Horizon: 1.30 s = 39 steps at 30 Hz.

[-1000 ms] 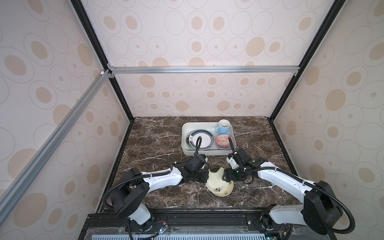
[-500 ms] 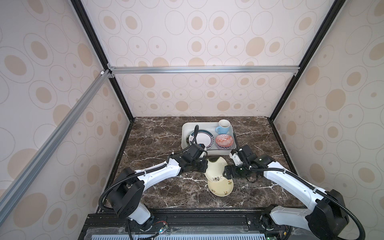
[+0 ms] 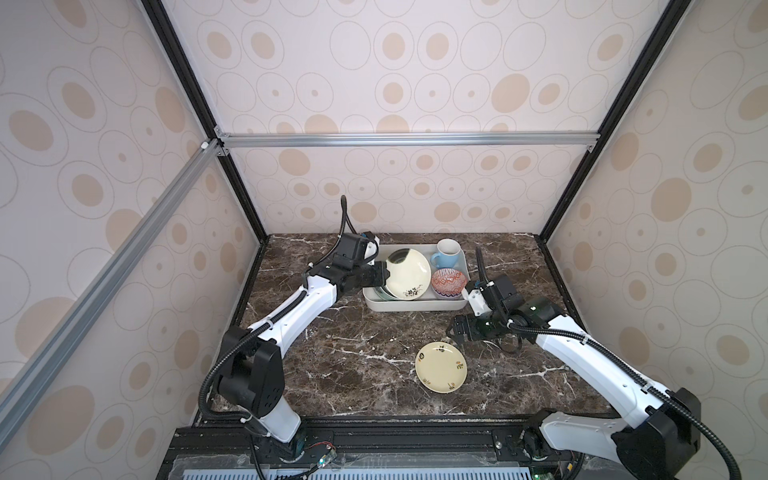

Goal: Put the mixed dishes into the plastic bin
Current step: 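Carry the upper cream plate with the left gripper into the bin and release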

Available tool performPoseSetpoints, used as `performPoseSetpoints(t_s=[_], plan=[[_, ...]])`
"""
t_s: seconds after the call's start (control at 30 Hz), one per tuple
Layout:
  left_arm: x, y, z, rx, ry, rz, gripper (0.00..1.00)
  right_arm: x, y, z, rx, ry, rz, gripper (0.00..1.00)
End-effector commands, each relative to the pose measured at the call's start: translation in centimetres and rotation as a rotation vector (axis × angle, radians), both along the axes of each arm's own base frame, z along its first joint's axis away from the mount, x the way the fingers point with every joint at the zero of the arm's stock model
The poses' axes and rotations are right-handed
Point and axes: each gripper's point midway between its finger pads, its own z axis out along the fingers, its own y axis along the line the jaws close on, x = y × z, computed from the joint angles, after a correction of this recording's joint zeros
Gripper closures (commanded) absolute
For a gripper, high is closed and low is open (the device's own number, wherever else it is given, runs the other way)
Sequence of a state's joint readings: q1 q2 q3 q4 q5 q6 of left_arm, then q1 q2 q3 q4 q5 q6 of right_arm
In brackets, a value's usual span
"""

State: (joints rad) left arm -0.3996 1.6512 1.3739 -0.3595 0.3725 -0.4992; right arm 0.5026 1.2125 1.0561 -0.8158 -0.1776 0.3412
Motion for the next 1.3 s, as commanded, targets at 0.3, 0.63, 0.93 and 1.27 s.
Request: performPoseSetpoints(t_s=[0.3, 0.63, 0.93, 1.27], plan=[[6.3, -0.1, -5.0, -0.060, 0.111, 0.002, 1.00, 0.7, -1.3, -0.2, -0.015, 0.015, -0.012, 0.00], [8.3, -1.0, -8.7, -0.073, 0.166, 0.002, 0.96, 1.7, -1.7, -1.0, -0.022, 0.042, -0.021, 0.00], [9.2, -1.2, -10.7, -0.045, 0.196, -0.005, 0.77, 2.4, -1.7, -1.3, -0.026, 0.056, -0.028, 0.00], [9.4, -1.4, -11.2, -0.035, 0.204, -0.014, 0.60, 2.6, -1.9, -1.1, -0.040, 0.068, -0.037, 0.00]])
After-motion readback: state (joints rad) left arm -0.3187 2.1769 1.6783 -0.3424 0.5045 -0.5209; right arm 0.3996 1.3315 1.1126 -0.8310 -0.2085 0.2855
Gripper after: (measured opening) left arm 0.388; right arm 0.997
